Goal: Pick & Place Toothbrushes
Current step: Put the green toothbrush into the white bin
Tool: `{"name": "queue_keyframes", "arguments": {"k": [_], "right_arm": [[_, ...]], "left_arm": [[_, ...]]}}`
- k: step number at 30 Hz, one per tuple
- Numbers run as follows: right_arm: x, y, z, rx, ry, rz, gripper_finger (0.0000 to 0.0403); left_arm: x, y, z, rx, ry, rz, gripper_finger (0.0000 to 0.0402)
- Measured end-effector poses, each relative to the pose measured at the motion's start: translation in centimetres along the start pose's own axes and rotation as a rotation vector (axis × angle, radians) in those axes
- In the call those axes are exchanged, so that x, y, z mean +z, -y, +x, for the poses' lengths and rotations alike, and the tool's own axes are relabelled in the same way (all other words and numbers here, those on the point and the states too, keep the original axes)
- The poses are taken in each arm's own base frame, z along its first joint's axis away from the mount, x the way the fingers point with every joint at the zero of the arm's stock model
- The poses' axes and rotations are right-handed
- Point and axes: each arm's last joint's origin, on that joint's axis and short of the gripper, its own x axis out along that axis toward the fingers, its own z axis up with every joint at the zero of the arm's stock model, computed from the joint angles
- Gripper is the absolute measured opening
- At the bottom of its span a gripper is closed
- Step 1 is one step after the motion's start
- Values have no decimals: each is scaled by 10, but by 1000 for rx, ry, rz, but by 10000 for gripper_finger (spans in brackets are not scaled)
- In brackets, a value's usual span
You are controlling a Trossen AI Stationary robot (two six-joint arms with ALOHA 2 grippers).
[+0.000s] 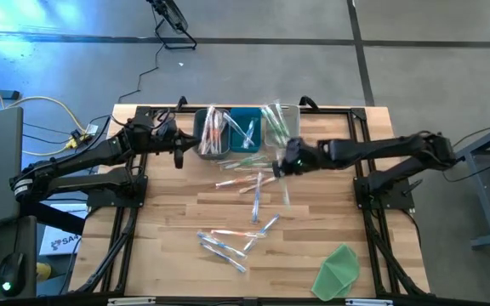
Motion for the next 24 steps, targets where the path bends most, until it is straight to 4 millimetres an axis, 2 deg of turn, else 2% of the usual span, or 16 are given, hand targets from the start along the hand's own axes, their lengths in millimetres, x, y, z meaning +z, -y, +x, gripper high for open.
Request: {"name": "queue_keyframes", "arguments": {"k": [4,9,21,24], "right_arm": [[28,-3,-15,95,211,-23,15],[60,-3,-20,167,376,-70,15],[118,21,-29,123,641,-101,15],[128,24,-24,110,686,-123,15]], "left_arm": [[0,-1,0,34,7,-13,0],[1,-1,0,53,14,3,0],[1,-2,0,77,19,3,0],[1,-4,0,124,28,3,0]]}}
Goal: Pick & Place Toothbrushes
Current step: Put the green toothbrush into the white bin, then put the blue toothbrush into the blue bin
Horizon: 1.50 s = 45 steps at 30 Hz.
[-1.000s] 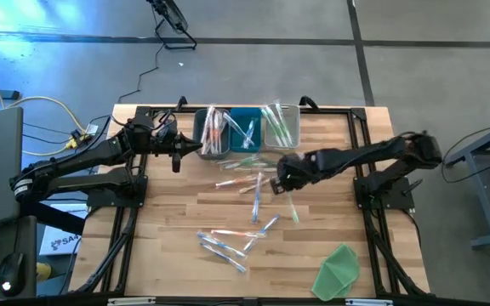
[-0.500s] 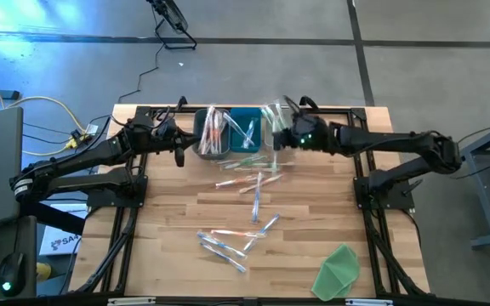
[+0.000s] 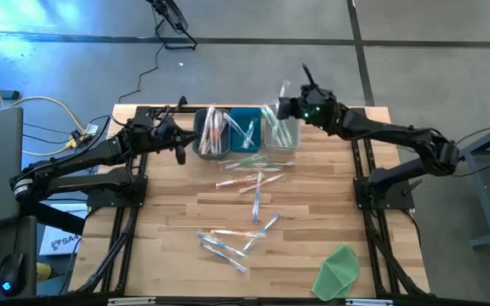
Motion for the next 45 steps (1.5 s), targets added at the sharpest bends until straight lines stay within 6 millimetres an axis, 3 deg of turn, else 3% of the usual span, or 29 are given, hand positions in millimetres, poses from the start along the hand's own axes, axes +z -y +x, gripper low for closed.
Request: {"name": "queue_keyframes", "arguments": {"k": [9,15,20,29,38,45], "right_arm": [[-1,31,42,-100,31,-18,15],[-13,56,67,-211,-11,-12,15],[-29,66,81,-208,-107,45,15],[-41,74,80,-278,-229,66,20],[-42,74,80,-214,-285,-8,113],[-43,75,79,-224,-299,-23,152]], "left_arm": [[1,-3,0,102,20,0,0],[1,-3,0,107,20,0,0],[1,-3,0,109,21,0,0],[0,-3,0,111,19,0,0],[0,-3,0,111,19,0,0],[0,-3,0,111,18,0,0]]}}
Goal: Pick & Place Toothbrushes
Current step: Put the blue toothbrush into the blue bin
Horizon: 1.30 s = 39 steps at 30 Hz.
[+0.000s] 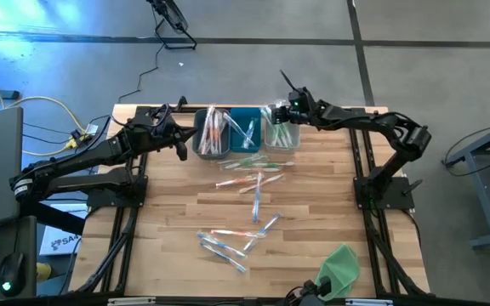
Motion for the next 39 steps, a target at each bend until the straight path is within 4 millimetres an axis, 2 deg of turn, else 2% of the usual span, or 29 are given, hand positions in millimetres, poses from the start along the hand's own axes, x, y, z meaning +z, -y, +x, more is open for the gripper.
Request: {"name": "queue_keyframes", "arguments": {"k": [6,16,21,27,34,39], "right_arm": [[5,-3,-10,42,1,-9,149],[22,-11,-47,140,77,-19,121],[28,-15,-64,229,90,-21,109],[31,-22,-74,404,54,-39,99],[27,-39,-81,583,22,-83,93],[19,-53,-85,638,24,-132,93]], "left_arm": [[0,0,0,0,0,0,0],[0,0,0,0,-1,0,0],[0,0,0,-1,-1,0,0],[0,0,0,-1,-1,0,0],[0,0,0,-15,-4,0,0],[0,1,0,-38,-8,0,0]]}}
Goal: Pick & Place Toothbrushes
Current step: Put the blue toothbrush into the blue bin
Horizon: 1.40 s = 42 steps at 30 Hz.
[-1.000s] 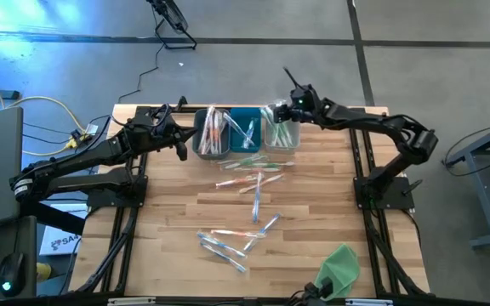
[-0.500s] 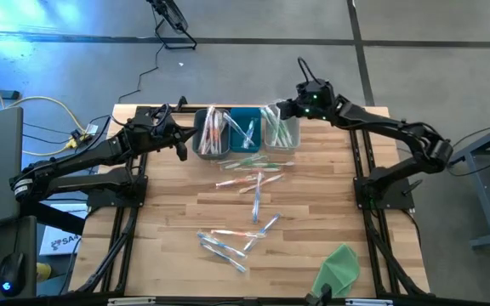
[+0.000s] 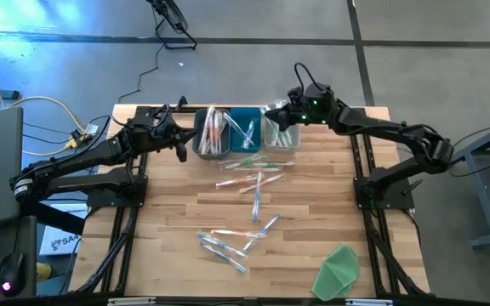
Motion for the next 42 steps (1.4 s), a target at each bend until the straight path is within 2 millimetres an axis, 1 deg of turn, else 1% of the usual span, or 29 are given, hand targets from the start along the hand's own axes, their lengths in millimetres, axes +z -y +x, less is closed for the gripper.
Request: {"name": "queue_keyframes", "arguments": {"k": [5,15,18,27,32,37,42], "right_arm": [[-9,-13,4,41,-29,-44,93],[-27,-40,10,83,-66,-71,93],[-36,-51,11,91,-74,-83,93],[-65,-88,12,107,-92,-126,93],[-78,-104,10,115,-97,-148,93],[-87,-114,8,133,-114,-161,93],[-89,-115,8,133,-120,-166,93]], "left_arm": [[0,1,0,-19,-4,0,0],[0,1,0,-19,-4,-4,0],[0,1,0,-39,-8,-4,0],[-2,5,-1,-194,-44,-11,0],[-6,5,-1,-187,-94,-65,0],[-11,4,-1,-171,-155,-142,0],[-13,4,-1,-183,-175,-168,0]]}}
